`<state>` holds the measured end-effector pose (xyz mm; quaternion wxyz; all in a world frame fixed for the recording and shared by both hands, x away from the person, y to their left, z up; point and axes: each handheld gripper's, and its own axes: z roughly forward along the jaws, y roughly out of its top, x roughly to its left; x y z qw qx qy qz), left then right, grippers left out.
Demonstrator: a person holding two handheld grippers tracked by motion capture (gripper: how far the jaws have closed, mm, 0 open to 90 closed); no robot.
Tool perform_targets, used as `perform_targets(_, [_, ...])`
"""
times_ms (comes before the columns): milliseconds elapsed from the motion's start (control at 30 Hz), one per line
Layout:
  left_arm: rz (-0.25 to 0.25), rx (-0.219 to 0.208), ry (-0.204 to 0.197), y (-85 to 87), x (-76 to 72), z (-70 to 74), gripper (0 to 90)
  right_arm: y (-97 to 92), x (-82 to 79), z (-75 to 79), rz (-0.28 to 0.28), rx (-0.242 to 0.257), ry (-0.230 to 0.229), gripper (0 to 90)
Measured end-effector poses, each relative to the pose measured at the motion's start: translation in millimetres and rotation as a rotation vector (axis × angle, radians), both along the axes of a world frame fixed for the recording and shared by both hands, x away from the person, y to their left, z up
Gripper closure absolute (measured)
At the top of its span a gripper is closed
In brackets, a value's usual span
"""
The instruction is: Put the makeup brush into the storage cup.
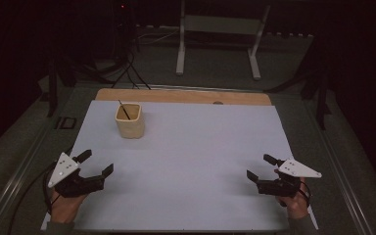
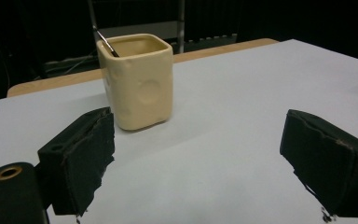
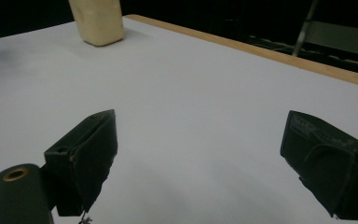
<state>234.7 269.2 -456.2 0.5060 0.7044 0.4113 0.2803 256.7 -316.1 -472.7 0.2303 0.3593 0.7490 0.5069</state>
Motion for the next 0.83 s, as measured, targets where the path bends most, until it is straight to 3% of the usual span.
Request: perform_targets(833, [0.056,0.019,-0.015,3.7,-0.8,-8.7,10.6,-11.2,0.7,-6.3,-0.012,-0.001,-0.042,10.8])
